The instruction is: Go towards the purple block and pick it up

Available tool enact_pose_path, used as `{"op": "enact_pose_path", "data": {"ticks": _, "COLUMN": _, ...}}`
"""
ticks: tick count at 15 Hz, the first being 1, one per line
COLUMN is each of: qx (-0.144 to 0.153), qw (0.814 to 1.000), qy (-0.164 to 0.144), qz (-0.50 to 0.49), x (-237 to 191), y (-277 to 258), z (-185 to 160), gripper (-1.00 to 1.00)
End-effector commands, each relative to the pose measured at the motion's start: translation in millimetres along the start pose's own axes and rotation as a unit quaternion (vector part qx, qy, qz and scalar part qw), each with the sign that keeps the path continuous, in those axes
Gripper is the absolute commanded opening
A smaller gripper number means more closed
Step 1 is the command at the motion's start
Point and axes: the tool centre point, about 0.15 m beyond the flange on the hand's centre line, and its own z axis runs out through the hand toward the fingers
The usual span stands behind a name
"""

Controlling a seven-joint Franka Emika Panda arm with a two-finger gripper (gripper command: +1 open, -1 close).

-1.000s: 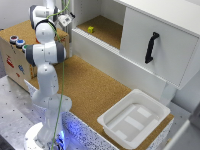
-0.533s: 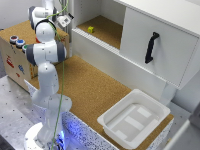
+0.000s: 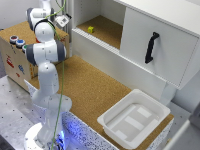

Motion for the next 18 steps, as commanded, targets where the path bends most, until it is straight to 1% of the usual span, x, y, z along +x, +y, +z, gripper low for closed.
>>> {"op": "enact_pose_path", "data": {"ticks": 1, "qx": 0.025, "qw": 0.999, "qy": -0.045, "qz": 0.011, "x": 8.3, "y": 14.3, "z": -8.3, "gripper": -1.00}}
{"op": "enact_pose_path", "data": {"ticks": 4, "qx": 0.016, "qw": 0.999, "qy": -0.034, "qz": 0.025, "x": 3.6, "y": 17.7, "z": -20.8, "gripper": -1.00}}
{"op": "enact_pose_path", "data": {"ticks": 6, "qx": 0.009, "qw": 0.999, "qy": -0.019, "qz": 0.049, "x": -3.9, "y": 22.1, "z": -36.6, "gripper": -1.00}}
{"op": "enact_pose_path", "data": {"ticks": 10, "qx": -0.007, "qw": 0.992, "qy": 0.015, "qz": 0.123, "x": -33.4, "y": 17.1, "z": -67.9, "gripper": -1.00}}
{"op": "enact_pose_path", "data": {"ticks": 11, "qx": -0.010, "qw": 0.990, "qy": 0.019, "qz": 0.138, "x": -41.8, "y": 14.4, "z": -73.8, "gripper": -1.00}}
{"op": "enact_pose_path", "data": {"ticks": 12, "qx": -0.013, "qw": 0.986, "qy": 0.024, "qz": 0.165, "x": -54.2, "y": 11.0, "z": -80.4, "gripper": -1.00}}
{"op": "enact_pose_path", "data": {"ticks": 15, "qx": -0.020, "qw": 0.972, "qy": 0.018, "qz": 0.235, "x": -90.2, "y": -0.4, "z": -85.4, "gripper": -1.00}}
{"op": "enact_pose_path", "data": {"ticks": 16, "qx": -0.023, "qw": 0.964, "qy": 0.016, "qz": 0.265, "x": -104.3, "y": -4.9, "z": -85.4, "gripper": -1.00}}
{"op": "enact_pose_path", "data": {"ticks": 17, "qx": -0.023, "qw": 0.951, "qy": 0.010, "qz": 0.307, "x": -121.9, "y": -9.7, "z": -82.4, "gripper": -1.00}}
{"op": "enact_pose_path", "data": {"ticks": 18, "qx": -0.032, "qw": 0.942, "qy": -0.001, "qz": 0.335, "x": -135.1, "y": -15.0, "z": -78.3, "gripper": -1.00}}
